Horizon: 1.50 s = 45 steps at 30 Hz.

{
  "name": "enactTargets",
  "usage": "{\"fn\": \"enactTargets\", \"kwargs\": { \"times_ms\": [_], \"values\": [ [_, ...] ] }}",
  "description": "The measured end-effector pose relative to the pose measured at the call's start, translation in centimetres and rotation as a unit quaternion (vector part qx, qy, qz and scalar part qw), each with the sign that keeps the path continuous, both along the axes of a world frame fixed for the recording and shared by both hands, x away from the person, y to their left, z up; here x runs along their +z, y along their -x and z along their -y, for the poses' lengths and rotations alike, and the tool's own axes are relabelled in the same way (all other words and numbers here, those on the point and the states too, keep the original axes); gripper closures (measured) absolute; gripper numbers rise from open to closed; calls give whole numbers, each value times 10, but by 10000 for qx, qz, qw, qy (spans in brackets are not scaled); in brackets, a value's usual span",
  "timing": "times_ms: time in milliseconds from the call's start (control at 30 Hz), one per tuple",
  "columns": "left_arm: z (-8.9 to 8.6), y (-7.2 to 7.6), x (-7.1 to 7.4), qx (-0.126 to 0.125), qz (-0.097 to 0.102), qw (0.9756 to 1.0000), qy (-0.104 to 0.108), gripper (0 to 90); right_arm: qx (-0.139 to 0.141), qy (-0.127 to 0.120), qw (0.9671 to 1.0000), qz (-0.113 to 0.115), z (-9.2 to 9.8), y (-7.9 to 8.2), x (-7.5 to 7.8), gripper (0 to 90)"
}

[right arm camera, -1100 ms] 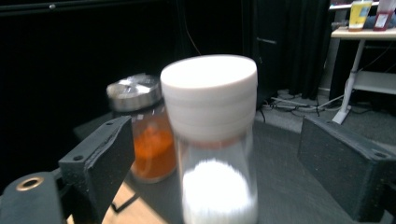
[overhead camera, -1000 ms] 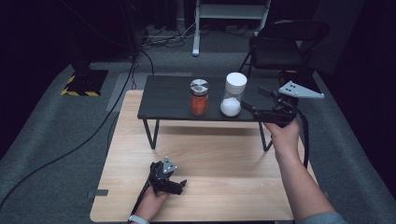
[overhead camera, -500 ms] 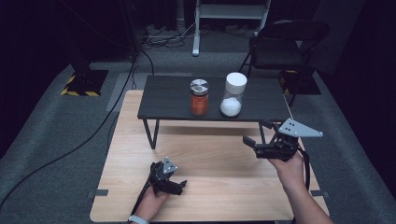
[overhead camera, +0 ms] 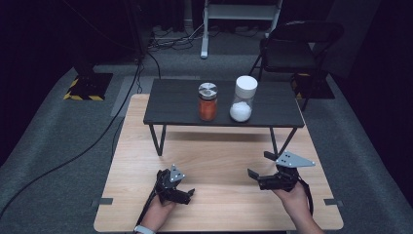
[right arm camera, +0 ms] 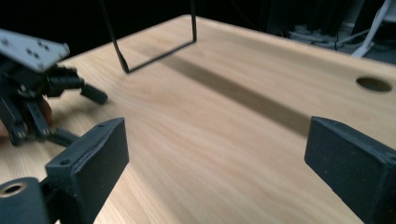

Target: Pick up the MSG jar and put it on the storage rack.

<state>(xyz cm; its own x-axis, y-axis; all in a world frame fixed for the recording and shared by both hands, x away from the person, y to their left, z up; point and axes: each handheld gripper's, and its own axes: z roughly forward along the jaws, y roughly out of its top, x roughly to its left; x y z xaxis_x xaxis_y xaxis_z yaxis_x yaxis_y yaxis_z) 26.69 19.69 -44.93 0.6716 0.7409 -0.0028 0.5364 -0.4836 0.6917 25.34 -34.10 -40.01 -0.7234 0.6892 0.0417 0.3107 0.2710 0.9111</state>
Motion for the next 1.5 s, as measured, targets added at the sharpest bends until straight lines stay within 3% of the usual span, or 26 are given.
{"fn": "enactTargets", "kwargs": {
  "times_ms": [233, 367, 800, 900, 1033, 1500],
  "values": [
    [0, 0, 0, 5, 1, 10000, 7, 3, -23, 243, 9992, -332, -3, -2, -19, 58],
    [0, 0, 0, 6, 3, 10000, 4, 3, -31, 511, 9968, -610, -5, -5, -29, 57],
    [0, 0, 0, 3, 7, 10000, 0, 1, -411, 841, 9890, -1143, -13, -10, -54, 57],
    [0, 0, 0, 3, 8, 10000, -1, 1, -447, 924, 9875, -1194, -19, -12, -53, 51],
    [0, 0, 0, 3, 9, 10000, 0, 1, -507, 1368, 9839, -1030, -37, -11, -50, 28],
    [1, 0, 0, 18, 7, 10000, -4, 1, -597, 1392, 9827, -1071, -43, -14, -49, 6]
  ]
}}
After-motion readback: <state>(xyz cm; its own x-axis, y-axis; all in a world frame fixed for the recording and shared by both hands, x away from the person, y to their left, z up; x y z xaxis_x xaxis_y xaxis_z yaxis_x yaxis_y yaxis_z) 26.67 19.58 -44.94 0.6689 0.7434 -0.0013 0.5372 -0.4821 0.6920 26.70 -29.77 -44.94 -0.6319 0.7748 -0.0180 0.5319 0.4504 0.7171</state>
